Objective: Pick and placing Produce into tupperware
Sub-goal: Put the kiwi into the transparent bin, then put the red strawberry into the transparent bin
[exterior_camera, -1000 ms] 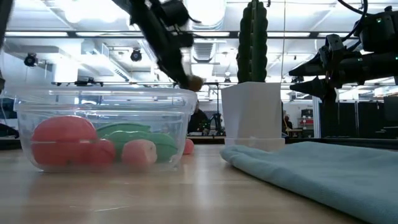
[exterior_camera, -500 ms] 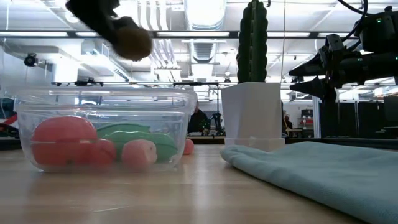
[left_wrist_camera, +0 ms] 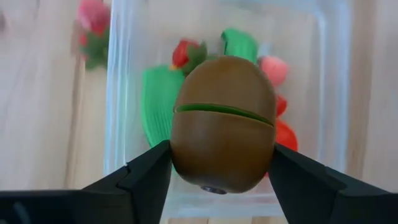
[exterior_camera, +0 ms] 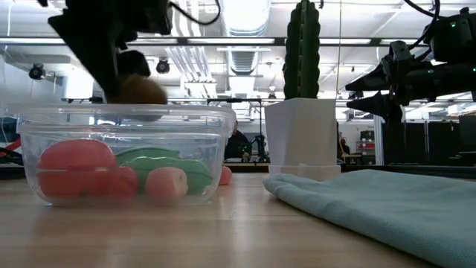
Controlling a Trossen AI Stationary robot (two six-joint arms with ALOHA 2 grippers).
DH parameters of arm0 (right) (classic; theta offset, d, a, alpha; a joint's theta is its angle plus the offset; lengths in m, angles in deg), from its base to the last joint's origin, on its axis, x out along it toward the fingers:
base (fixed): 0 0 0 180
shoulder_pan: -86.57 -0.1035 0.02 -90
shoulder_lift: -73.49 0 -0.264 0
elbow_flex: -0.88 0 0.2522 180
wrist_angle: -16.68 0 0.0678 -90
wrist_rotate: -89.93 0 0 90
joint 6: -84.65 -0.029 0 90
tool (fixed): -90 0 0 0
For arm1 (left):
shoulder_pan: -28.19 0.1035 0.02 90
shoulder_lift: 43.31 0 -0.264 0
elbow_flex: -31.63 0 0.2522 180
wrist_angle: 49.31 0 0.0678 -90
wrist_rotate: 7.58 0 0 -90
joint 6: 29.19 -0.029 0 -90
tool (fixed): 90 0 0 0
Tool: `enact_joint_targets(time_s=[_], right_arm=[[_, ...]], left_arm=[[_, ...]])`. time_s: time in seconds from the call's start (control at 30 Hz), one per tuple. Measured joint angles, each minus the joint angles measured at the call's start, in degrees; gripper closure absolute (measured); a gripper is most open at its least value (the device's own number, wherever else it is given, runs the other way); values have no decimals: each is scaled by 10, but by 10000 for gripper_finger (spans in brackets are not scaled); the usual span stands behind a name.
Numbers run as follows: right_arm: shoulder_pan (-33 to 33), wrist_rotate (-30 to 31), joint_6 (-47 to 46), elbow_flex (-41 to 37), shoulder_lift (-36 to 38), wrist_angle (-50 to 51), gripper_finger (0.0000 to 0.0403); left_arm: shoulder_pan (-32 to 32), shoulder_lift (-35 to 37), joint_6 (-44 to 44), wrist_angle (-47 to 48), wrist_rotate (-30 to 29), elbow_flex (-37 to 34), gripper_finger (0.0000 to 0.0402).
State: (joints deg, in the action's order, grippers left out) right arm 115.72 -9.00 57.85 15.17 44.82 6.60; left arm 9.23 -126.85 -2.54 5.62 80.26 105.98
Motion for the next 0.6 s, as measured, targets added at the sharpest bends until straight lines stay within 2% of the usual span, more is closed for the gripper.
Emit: enact_joint_targets(time_s=[0.33, 0.5, 0.6], right_arm=[[0, 0, 0, 0, 0, 0, 170], [0, 0, 0, 0, 0, 0, 170], [0, 0, 0, 0, 0, 0, 170]], left_arm=[[7, 7, 30, 58, 6, 11, 87], [49, 21, 28, 84, 4, 49, 92], [85, 22, -13, 89, 2, 65, 110]])
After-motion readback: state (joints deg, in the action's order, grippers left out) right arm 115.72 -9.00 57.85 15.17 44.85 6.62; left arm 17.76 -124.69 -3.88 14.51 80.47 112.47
